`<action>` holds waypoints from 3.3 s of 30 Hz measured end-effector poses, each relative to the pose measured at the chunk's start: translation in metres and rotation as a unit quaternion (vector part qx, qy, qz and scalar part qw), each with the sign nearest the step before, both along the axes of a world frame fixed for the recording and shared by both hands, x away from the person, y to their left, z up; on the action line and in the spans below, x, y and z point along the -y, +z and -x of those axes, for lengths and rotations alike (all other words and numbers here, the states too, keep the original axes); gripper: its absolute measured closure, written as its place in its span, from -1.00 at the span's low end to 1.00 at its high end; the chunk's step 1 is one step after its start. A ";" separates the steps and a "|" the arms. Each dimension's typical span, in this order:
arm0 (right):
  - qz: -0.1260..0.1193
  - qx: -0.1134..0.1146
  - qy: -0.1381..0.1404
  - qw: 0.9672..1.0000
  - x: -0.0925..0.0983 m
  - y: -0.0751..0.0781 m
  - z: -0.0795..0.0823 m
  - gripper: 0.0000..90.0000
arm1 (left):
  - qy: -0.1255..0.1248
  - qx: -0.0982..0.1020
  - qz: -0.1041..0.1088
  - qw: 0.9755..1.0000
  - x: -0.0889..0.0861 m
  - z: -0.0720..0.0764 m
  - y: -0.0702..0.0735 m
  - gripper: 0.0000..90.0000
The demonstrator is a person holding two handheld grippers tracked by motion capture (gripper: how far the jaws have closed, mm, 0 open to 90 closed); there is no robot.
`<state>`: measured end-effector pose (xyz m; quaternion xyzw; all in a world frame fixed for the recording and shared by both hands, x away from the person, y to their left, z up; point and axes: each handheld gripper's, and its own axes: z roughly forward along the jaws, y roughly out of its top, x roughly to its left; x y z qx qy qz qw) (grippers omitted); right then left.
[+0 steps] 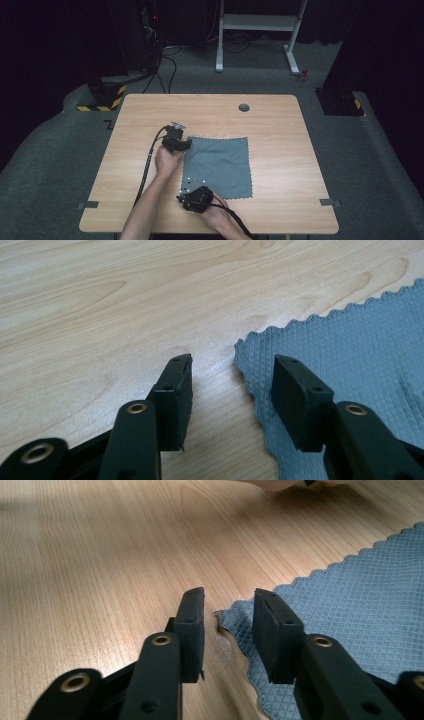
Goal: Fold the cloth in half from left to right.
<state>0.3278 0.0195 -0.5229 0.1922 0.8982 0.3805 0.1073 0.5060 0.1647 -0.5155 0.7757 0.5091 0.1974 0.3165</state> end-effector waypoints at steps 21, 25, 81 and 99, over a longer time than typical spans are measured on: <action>0.016 0.025 -0.010 1.000 0.001 0.001 0.004 1.00 | -0.031 -0.006 0.009 0.999 0.007 -0.005 0.002 0.99; 0.014 0.022 -0.010 1.000 0.002 0.003 0.007 1.00 | -0.025 -0.012 0.032 0.999 0.001 -0.006 0.003 1.00; -0.066 0.015 -0.082 0.994 0.104 0.013 0.022 1.00 | -0.092 0.027 0.028 0.995 0.054 -0.003 0.029 1.00; -0.070 0.024 -0.124 0.990 0.143 0.012 0.029 1.00 | -0.116 0.026 0.038 0.992 0.096 -0.009 0.030 1.00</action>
